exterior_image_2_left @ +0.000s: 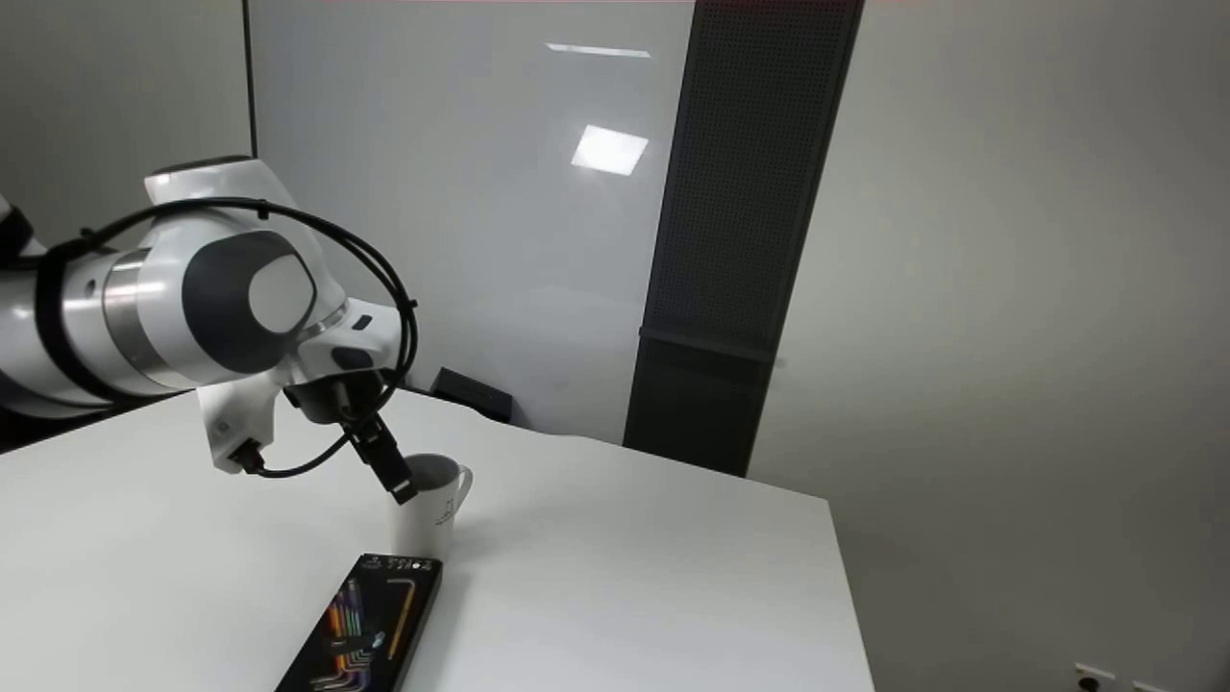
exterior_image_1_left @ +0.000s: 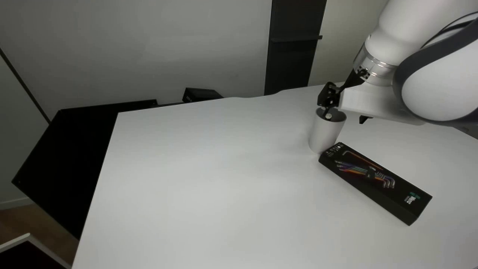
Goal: Put the marker on the table, put it back in the mug then put it back on the table
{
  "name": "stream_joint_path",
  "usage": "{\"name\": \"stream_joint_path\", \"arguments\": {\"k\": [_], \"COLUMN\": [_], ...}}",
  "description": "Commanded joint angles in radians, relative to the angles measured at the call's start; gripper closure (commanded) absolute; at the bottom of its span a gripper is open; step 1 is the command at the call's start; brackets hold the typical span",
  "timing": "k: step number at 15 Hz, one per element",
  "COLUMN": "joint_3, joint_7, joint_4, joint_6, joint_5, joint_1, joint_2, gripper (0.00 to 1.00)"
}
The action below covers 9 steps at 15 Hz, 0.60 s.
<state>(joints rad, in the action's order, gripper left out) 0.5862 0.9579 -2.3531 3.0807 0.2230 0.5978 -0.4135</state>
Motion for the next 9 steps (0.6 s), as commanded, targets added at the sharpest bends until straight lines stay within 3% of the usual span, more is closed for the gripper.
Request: {"name": "stream_joint_path", "arguments": {"k": [1, 7, 9], "joint_3": [0.025, 0.037, 0.042], "joint_7": [0.037, 0.034, -0.004], "joint_4": [0.021, 0.033, 0.04], "joint_6": [-0.001, -0.001, 0.0], "joint_5": [-0.014, -0.026, -0.085], "joint_1": [0.034, 0.055, 0.067], "joint_2": [-0.028, -0.053, -0.064], "gripper": [0.0, 0.0, 0.0]}}
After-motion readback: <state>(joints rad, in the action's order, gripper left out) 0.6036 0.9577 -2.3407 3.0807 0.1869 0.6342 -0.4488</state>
